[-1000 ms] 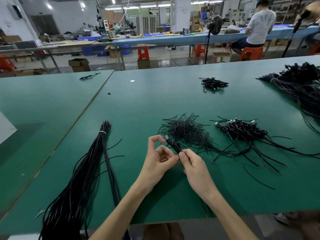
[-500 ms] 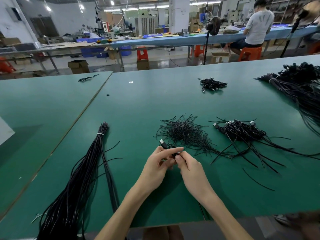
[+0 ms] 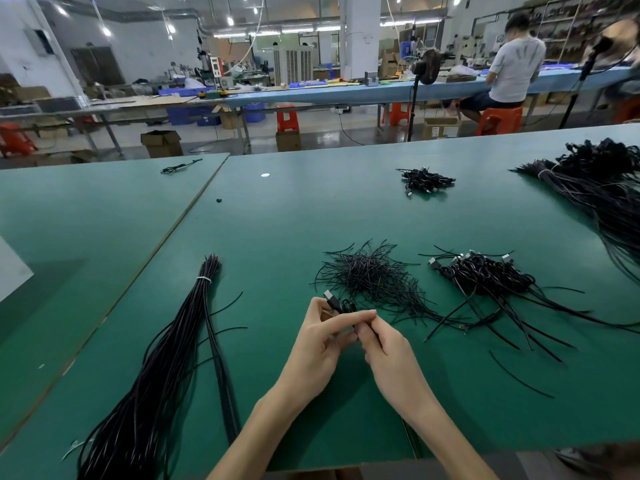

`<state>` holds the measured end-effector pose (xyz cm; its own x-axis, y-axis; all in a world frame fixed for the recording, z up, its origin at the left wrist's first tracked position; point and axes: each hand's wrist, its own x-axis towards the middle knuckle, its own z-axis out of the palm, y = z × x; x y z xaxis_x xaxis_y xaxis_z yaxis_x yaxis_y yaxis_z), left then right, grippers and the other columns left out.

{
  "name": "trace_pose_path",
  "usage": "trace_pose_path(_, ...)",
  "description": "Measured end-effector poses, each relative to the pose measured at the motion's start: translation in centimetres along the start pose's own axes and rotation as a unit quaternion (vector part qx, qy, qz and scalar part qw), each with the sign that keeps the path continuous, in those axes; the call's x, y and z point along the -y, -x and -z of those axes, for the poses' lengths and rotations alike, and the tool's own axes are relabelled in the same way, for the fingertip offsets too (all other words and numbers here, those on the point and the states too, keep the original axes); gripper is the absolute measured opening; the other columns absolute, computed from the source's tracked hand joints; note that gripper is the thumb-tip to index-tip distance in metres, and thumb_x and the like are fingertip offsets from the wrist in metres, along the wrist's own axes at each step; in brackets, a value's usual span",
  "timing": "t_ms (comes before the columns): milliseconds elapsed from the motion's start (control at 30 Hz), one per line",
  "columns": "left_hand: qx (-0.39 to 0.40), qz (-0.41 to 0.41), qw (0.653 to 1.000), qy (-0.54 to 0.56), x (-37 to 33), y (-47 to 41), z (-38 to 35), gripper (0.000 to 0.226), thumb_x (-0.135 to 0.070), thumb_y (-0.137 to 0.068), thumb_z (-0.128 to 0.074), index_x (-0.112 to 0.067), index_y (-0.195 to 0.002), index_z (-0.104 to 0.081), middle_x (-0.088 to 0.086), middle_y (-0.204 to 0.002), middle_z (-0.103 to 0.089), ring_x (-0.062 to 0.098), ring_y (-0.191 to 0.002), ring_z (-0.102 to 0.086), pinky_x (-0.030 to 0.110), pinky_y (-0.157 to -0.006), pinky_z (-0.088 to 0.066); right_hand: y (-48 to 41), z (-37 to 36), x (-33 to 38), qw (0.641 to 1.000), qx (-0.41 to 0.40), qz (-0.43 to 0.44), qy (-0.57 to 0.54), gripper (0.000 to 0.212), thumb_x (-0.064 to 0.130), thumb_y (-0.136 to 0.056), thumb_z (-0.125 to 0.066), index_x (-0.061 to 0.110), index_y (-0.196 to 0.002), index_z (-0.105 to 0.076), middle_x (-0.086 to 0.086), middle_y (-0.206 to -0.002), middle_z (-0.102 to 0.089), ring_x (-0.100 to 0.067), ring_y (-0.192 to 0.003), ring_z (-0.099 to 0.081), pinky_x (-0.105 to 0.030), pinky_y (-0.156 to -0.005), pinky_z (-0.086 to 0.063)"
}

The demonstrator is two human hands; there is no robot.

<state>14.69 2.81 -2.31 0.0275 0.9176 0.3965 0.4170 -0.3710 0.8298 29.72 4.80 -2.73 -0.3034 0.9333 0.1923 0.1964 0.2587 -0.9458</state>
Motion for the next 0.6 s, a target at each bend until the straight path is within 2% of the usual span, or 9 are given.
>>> trace_pose_path(100,-0.027,0.015,0.999,-0.012,-0.06,0.1,0.07,0.038,-0.012,-0.094,-0.073,-0.041,-0.118,-0.071,0.0,-0.113,-0.049,0.016,-0.094,-0.059,0.027,-0.077,-0.053,-0.21,0.23,-0.6,1.0,-0.008,-0.013,-0.011,0.027,0.033,-0.109,-0.045,0.028,-0.091,-0.065,0.014,-0.062,-0.05,-0.004,-0.059,-0.041,-0.024,-0.056,-0.036)
trace_pose_path(167,-0.04,0.034,0.998,0.038,-0.22,0.22,-0.03,0.032,-0.017,-0.091,-0.077,-0.036,-0.113,-0.064,-0.002,-0.112,-0.054,0.017,-0.087,-0.062,0.028,-0.074,-0.051,-0.22,0.34,-0.74,1.0,-0.009,-0.015,-0.022,0.031,0.036,-0.109,-0.045,0.03,-0.081,-0.059,0.01,-0.062,-0.043,-0.011,-0.06,-0.036,-0.03,-0.055,-0.033)
trace_pose_path(267,-0.05,0.066,0.993,0.087,-0.22,0.29,-0.16,0.032,-0.022,-0.088,-0.079,-0.029,-0.105,-0.053,-0.005,-0.101,-0.058,0.026,-0.084,-0.06,0.032,-0.07,-0.047,-0.21,0.55,-0.77,0.998,-0.013,-0.023,-0.053,0.034,0.037,-0.108,-0.046,0.033,-0.077,-0.057,0.007,-0.063,-0.039,-0.014,-0.059,-0.033,-0.035,-0.054,-0.03)
trace_pose_path(333,-0.04,0.081,0.992,0.091,-0.18,0.25,-0.14,0.033,-0.026,-0.086,-0.081,-0.031,-0.106,-0.054,-0.009,-0.102,-0.061,0.018,-0.088,-0.063,0.035,-0.073,-0.051,-0.19,0.66,-0.76,0.998,-0.012,-0.025,-0.059,0.034,0.038,-0.108,-0.045,0.032,-0.077,-0.057,0.007,-0.063,-0.039,-0.013,-0.059,-0.033,-0.032,-0.053,-0.03)
trace_pose_path(400,-0.016,0.095,0.991,0.093,-0.26,0.1,-0.12,0.043,-0.025,-0.087,-0.082,-0.034,-0.121,-0.057,-0.014,-0.115,-0.064,0.01,-0.103,-0.065,0.043,-0.083,-0.057,-0.2,0.67,-0.75,0.998,-0.004,-0.023,-0.064,0.035,0.035,-0.109,-0.046,0.029,-0.076,-0.057,0.008,-0.064,-0.041,-0.012,-0.058,-0.033,-0.028,-0.052,-0.031)
trace_pose_path(500,0.034,0.086,0.99,0.105,-0.4,-0.08,0.14,0.063,-0.022,-0.092,-0.077,-0.038,-0.146,-0.049,-0.008,-0.138,-0.059,0.014,-0.123,-0.06,0.044,-0.093,-0.057,-0.17,0.69,-0.57,0.994,0.041,-0.024,-0.096,0.033,0.026,-0.11,-0.045,0.019,-0.081,-0.058,0.013,-0.063,-0.043,-0.007,-0.055,-0.034,-0.019,-0.05,-0.032)
trace_pose_path(600,0.057,0.104,0.983,0.142,-0.67,-0.12,0.69,0.058,-0.025,-0.093,-0.077,-0.041,-0.144,-0.053,0.001,-0.129,-0.067,0.021,-0.11,-0.066,0.047,-0.098,-0.055,-0.16,0.79,-0.31,0.987,0.08,-0.035,-0.133,0.031,0.022,-0.109,-0.045,0.015,-0.082,-0.058,0.014,-0.061,-0.039,-0.005,-0.053,-0.031,-0.015,-0.047,-0.03)
